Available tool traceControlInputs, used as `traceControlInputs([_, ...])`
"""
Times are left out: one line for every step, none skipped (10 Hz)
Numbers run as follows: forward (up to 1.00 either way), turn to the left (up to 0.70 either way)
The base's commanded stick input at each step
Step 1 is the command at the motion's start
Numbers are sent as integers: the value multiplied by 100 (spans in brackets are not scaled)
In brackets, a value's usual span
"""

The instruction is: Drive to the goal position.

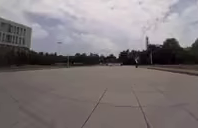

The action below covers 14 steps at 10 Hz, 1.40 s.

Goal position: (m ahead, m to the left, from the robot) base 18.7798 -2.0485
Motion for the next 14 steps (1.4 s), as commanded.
traceControlInputs([70,0])
traceControlInputs([70,0])
traceControlInputs([70,0])
traceControlInputs([70,0])
traceControlInputs([70,0])
traceControlInputs([70,0])
traceControlInputs([70,0])
traceControlInputs([70,0])
traceControlInputs([70,0])
traceControlInputs([70,0])
traceControlInputs([70,0])
traceControlInputs([70,0])
traceControlInputs([70,0])
traceControlInputs([70,0])
